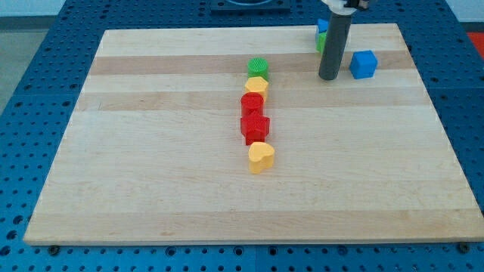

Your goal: Push the cube to the right

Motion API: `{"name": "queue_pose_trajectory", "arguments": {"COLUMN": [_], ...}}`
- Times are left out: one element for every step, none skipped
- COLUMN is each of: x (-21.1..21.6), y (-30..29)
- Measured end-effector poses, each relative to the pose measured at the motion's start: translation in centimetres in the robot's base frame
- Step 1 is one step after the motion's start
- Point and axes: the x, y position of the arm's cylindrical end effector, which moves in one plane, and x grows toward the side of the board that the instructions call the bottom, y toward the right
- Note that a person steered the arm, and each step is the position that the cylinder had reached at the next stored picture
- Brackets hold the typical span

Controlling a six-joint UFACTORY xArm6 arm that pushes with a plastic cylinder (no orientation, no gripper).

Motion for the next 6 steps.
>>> {"name": "queue_pose_trajectory", "arguments": {"x": [-1.6,-3.4,-3.4,-3.4,-4.0,-6.6], "y": [0.9,3.0,7.1,7.5,7.5,5.9]}}
